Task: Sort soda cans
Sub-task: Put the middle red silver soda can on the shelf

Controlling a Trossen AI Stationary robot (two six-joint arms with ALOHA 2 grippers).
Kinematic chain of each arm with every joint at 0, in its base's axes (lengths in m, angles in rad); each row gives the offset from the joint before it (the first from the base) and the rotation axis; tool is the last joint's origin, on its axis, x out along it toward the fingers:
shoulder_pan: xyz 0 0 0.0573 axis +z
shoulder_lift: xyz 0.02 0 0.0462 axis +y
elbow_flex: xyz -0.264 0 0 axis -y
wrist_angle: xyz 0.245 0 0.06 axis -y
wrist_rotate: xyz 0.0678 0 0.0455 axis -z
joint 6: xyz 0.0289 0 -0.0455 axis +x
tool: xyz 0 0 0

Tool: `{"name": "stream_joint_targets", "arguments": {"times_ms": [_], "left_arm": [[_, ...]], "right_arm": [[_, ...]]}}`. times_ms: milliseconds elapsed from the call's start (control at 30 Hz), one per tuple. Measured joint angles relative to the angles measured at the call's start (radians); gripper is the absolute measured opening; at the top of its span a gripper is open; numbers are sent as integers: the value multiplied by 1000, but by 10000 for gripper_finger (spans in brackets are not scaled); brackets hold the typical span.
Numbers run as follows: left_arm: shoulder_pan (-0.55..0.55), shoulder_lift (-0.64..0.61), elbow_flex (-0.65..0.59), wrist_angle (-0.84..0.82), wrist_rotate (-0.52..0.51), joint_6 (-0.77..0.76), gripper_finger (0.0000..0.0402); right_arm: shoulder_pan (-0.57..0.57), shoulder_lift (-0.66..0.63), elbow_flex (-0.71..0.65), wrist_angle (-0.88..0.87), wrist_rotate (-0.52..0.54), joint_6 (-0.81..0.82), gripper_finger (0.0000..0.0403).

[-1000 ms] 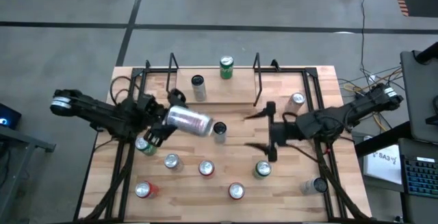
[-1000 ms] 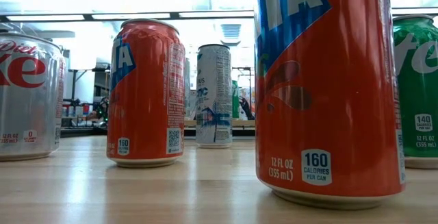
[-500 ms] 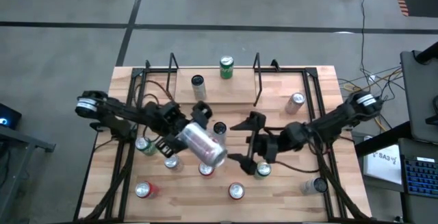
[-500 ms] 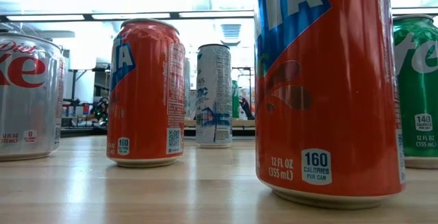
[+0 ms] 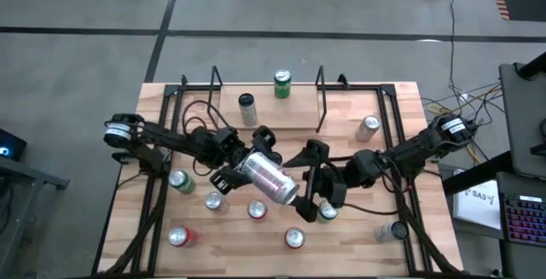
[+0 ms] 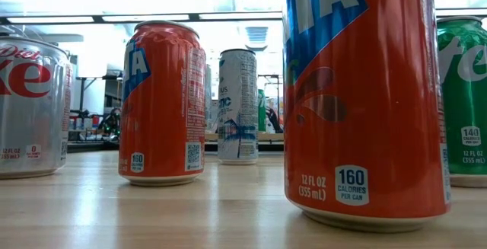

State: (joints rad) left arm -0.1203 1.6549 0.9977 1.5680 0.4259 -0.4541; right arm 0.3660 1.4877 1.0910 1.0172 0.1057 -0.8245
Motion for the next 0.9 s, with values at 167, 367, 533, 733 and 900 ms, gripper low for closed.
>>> {"name": "stream_joint_targets", "arguments": {"times_ms": [167,367,533,733,900], "left_arm": [[9,30,-1,-1,-8,-10,283],[11,31,-3,3,-8,-11,295],[13,33,-5,-3,7,0,305],[18,33,-5,-16,14,-29,309],[28,33,-5,-57,58,-77,332]], "right_arm": [[0,7,47,-68,-1,-30,384],[0,6,51,-71,0,-40,356],[1,4,51,-93,2,-54,309],[2,3,51,-96,17,-38,309],[2,3,50,-131,22,-30,309]]}}
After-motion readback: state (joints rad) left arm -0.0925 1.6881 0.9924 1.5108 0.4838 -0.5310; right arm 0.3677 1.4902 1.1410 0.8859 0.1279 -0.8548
